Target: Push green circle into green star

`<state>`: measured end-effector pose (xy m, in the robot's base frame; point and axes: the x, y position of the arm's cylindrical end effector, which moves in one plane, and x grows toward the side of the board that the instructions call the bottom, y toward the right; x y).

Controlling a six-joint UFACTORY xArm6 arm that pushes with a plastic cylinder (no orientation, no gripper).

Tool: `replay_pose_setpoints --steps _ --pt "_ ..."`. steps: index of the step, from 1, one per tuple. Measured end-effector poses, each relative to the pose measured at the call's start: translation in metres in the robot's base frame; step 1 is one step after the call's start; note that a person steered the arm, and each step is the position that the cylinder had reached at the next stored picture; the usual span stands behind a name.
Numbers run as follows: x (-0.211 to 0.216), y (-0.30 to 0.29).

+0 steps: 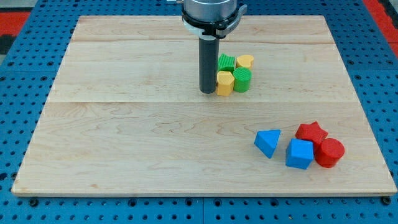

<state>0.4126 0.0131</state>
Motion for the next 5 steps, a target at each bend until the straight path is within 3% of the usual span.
replay_pose_setpoints --steps 2,3,4,5 --pt "0.000 -0.006" --pt "0.027 -0.008" --pt "0.061 0.003" --pt "0.060 0.044"
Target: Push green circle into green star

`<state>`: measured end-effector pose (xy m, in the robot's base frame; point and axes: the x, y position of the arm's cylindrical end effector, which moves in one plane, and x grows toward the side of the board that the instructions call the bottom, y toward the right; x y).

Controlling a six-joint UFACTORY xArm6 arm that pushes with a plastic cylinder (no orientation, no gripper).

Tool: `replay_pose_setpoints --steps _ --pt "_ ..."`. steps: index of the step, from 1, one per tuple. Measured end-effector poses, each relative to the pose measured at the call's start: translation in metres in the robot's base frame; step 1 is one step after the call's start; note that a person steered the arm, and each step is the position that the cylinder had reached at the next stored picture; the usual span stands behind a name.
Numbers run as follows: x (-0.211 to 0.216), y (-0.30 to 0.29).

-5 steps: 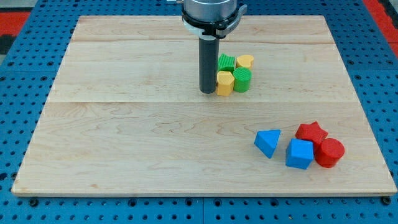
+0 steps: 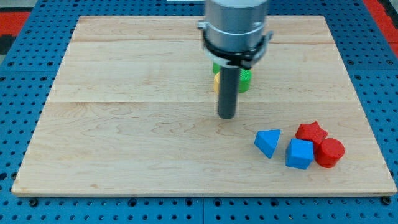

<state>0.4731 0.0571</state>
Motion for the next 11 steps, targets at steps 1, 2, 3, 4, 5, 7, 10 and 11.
replay_pose_setpoints --steps 1,2,3,4,5,7,10,11 --pt "-0.007 0.050" --pt "-0.049 0.070" --pt "-0.095 0.086" --pt "-0.061 0.086" --pt "-0.052 0.044" --pt "-0.052 0.032" --pt "0.060 0.254" --pt "0.106 0.214"
